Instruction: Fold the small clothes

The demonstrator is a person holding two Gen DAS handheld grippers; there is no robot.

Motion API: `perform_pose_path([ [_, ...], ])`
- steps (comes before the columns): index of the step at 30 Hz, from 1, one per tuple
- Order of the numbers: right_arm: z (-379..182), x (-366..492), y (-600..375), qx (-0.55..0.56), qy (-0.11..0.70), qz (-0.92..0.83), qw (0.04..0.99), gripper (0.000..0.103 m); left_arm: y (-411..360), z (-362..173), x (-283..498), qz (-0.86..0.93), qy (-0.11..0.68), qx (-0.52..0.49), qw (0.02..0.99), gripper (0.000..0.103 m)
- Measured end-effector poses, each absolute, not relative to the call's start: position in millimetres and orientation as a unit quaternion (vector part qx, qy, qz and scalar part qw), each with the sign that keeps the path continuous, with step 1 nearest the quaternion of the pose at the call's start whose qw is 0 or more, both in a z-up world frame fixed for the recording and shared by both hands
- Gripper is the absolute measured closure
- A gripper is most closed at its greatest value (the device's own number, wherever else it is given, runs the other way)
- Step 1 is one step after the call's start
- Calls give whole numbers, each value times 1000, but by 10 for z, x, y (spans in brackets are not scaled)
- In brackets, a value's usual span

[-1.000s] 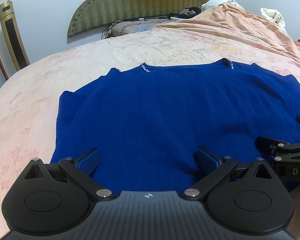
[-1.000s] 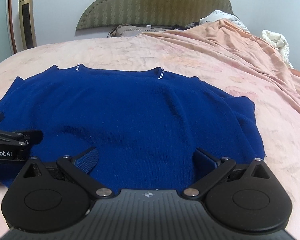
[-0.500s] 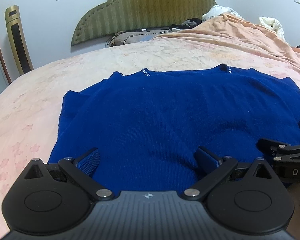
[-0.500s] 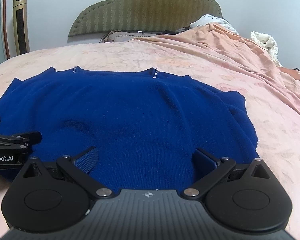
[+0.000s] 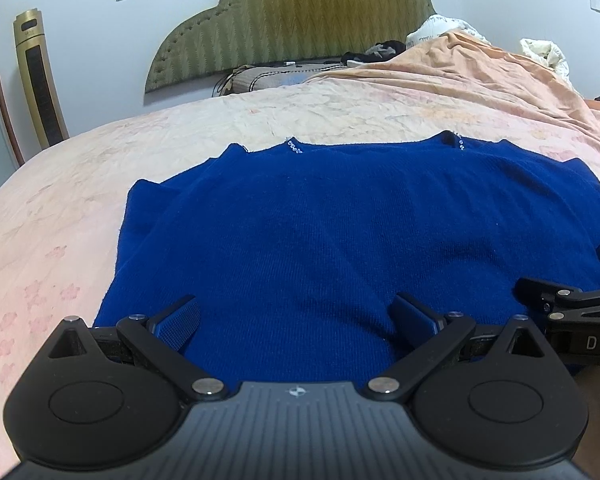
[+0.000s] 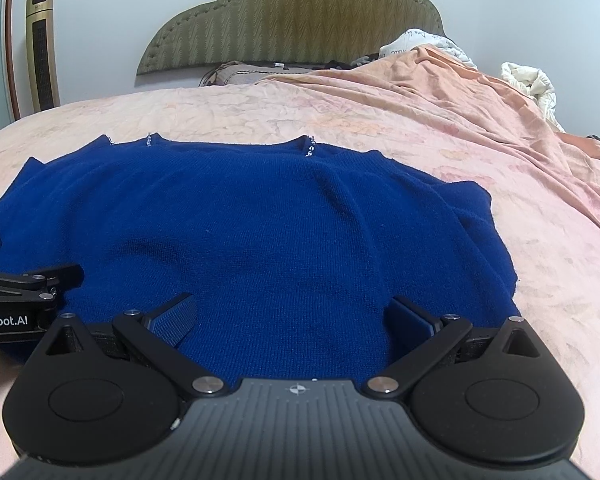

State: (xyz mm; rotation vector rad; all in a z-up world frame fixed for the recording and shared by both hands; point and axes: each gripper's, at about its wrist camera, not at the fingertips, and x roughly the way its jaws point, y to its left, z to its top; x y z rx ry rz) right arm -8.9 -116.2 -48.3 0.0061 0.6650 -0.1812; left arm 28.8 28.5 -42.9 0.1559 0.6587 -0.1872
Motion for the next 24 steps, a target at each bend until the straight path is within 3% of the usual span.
perform_pose_path([
  [24,-466,-103,-1117,-13,322,-96,942,0,299,-432,283,-92,323,73,939,0],
])
